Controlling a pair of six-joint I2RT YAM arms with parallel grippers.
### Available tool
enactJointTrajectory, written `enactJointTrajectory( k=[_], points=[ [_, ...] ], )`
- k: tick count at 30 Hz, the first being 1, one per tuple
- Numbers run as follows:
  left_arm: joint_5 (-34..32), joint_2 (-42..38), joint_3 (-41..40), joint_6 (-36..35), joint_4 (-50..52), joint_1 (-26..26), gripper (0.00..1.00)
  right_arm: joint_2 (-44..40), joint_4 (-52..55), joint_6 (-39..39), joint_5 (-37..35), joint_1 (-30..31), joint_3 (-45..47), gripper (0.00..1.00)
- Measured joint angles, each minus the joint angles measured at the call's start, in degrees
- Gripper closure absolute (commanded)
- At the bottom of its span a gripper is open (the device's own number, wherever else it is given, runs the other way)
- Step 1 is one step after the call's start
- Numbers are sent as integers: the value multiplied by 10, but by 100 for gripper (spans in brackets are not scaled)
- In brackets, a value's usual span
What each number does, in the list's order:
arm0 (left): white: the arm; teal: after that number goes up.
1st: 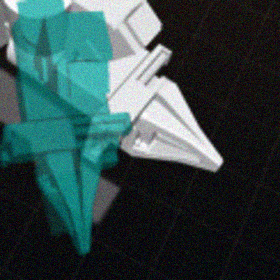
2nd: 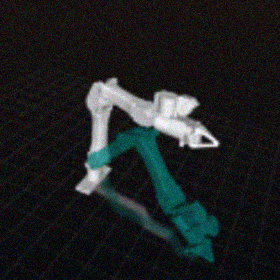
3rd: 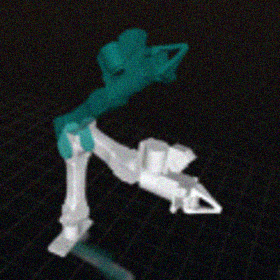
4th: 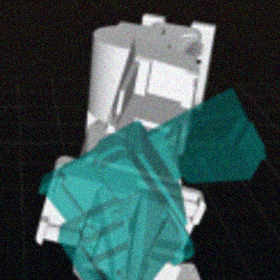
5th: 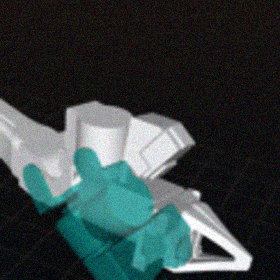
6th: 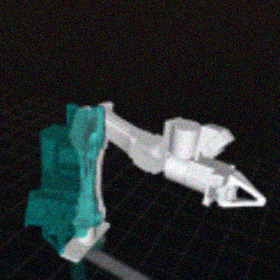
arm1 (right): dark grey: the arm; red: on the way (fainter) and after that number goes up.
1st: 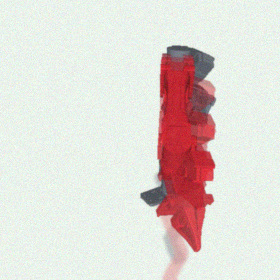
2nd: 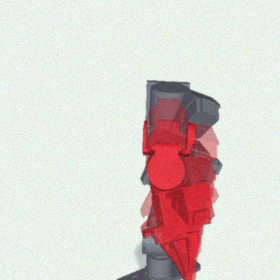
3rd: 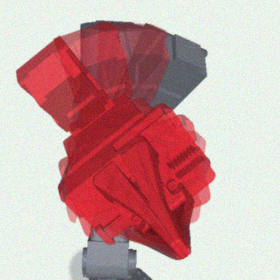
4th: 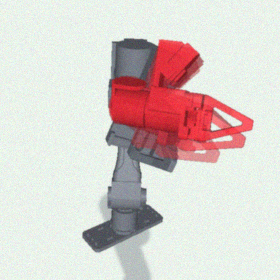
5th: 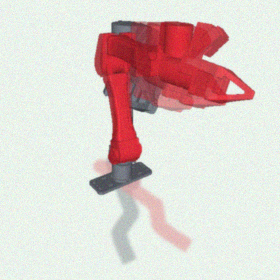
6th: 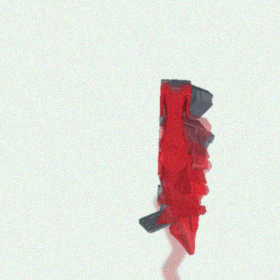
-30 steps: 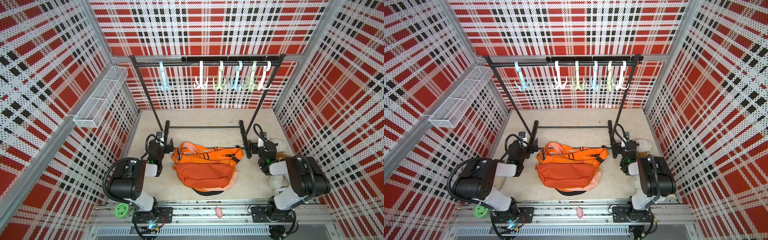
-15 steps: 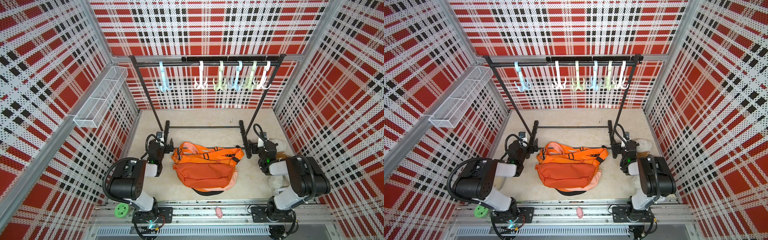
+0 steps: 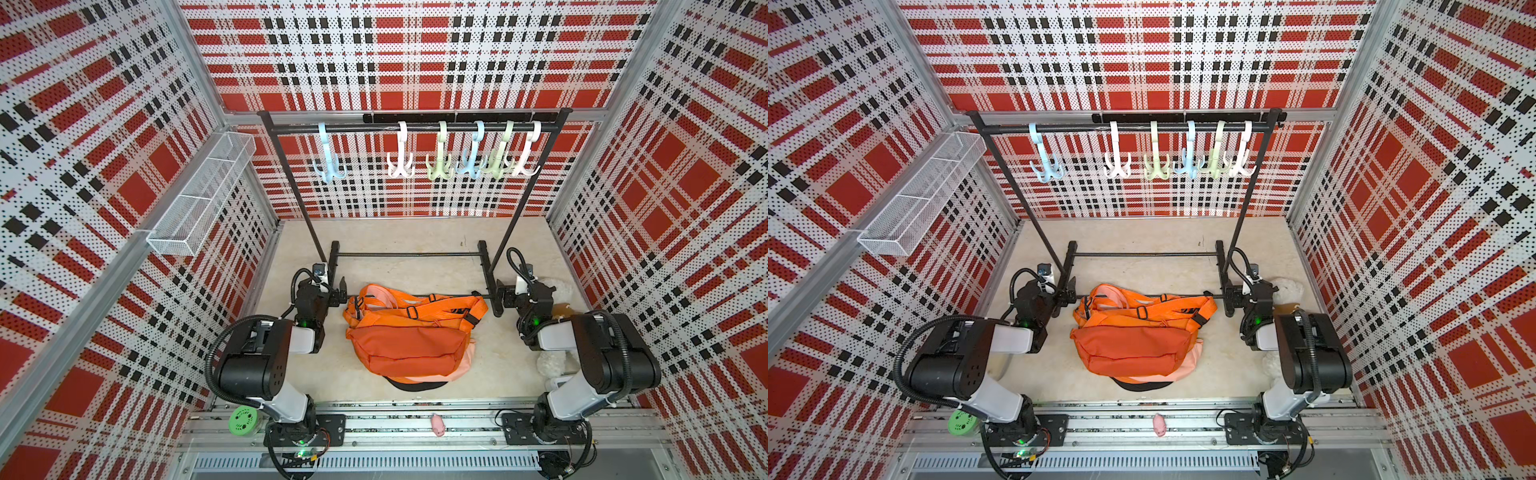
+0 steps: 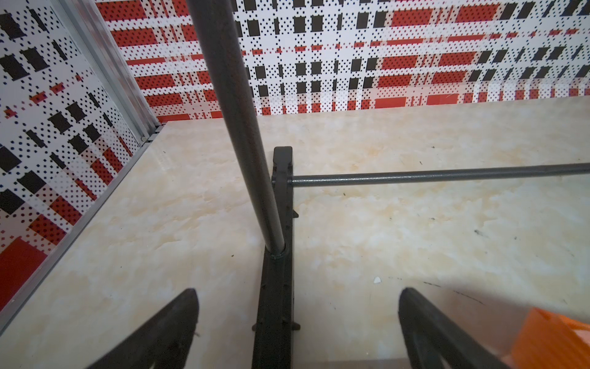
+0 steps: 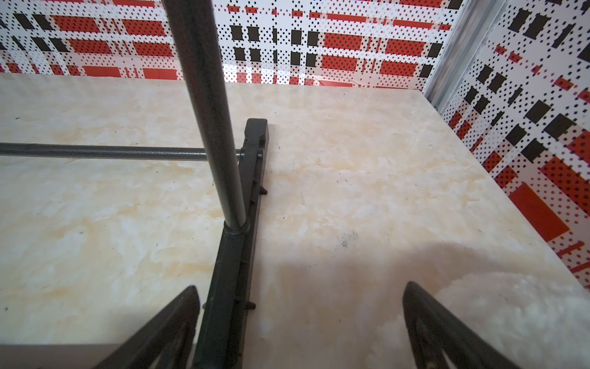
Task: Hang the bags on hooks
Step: Pick up the bag from the bag.
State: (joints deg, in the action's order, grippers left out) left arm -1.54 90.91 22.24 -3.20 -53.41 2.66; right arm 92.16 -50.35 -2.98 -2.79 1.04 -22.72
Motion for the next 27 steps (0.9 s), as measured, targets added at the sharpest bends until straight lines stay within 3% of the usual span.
enactJointTrajectory(
  k=[20, 25, 27],
  points=[
    [-20, -14, 7, 7, 32, 0, 1, -6, 7, -1, 3, 0, 0, 0],
    [-112, -119, 61, 38, 195, 7, 1, -174, 160, -7, 18, 18, -17, 0],
    [-149, -172, 122, 82, 294, 5, 1, -245, 221, 39, 17, 25, -55, 0]
  ],
)
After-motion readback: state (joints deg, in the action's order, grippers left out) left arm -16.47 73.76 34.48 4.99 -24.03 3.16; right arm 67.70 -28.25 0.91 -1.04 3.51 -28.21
